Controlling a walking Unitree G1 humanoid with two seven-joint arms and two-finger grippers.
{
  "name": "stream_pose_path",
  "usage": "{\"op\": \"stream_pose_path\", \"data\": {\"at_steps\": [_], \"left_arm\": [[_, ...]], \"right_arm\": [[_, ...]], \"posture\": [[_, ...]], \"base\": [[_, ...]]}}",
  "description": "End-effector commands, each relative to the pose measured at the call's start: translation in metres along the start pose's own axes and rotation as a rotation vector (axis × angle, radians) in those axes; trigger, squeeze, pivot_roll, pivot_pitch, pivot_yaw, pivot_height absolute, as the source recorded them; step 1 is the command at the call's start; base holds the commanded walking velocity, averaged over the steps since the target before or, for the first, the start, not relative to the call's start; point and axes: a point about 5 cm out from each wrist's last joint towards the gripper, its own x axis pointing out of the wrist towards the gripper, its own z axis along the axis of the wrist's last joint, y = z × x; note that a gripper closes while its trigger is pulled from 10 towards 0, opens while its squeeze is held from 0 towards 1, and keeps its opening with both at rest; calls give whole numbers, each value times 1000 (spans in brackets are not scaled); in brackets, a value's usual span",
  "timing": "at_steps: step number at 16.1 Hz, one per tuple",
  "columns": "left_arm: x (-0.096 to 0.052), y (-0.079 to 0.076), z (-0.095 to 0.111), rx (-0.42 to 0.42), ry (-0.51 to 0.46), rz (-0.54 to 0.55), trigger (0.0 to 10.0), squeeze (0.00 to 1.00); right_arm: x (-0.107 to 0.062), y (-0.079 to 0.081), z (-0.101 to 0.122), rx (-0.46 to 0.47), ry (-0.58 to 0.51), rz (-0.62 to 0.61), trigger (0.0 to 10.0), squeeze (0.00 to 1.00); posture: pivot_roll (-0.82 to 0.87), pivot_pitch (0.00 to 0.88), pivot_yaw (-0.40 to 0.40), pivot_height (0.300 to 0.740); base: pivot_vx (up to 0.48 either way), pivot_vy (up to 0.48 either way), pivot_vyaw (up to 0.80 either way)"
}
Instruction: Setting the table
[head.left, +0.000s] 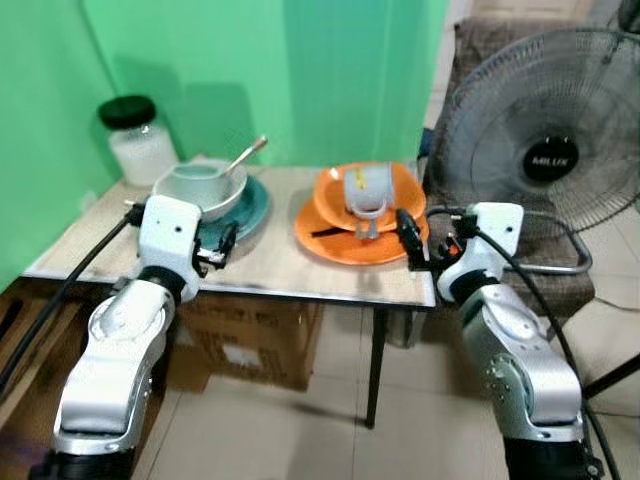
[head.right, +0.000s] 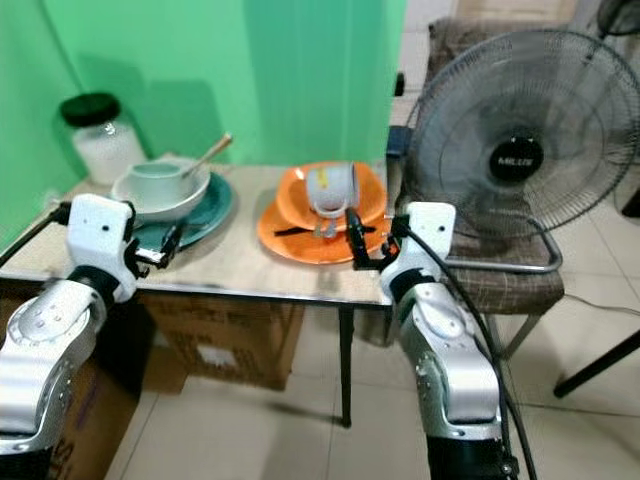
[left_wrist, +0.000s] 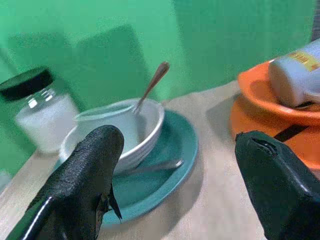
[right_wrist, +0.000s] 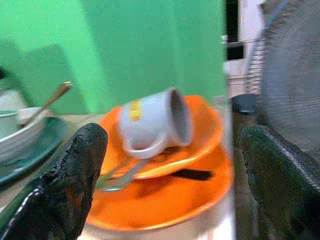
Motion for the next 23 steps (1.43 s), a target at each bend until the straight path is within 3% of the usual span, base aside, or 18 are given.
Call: {"op": "stream_pose_path", "data": {"at_steps": [1, 13, 19, 20, 21, 23], "left_arm": [[2, -5, 1, 1, -3, -29, 10000, 0], [10, -11, -1, 17, -4, -86, 10000, 0], [8, -33, 1, -10, -36, -276, 10000, 0], [6, -37, -3, 0, -23, -332, 10000, 0], [4, -40, -3, 4, -25, -357, 10000, 0], [4, -49, 0, -8, -20, -491, 10000, 0]], "right_arm": [[0, -7, 2, 1, -7, -20, 10000, 0], [2, -13, 8, -8, -41, -12, 10000, 0], [4, -22, 18, 11, -56, 136, 10000, 0], [9, -25, 18, 26, -51, 196, 10000, 63], [11, -26, 19, 30, -53, 224, 10000, 1000], [25, -27, 20, 44, -17, 384, 10000, 1000]], "posture": [[75, 0, 61, 740], [28, 0, 92, 740], [-12, 0, 118, 740], [-22, 0, 114, 740], [-20, 0, 111, 740], [-23, 0, 105, 740]], "base": [[311, 0, 0], [309, 0, 0], [0, 0, 0], [0, 0, 0], [0, 0, 0], [0, 0, 0]]}}
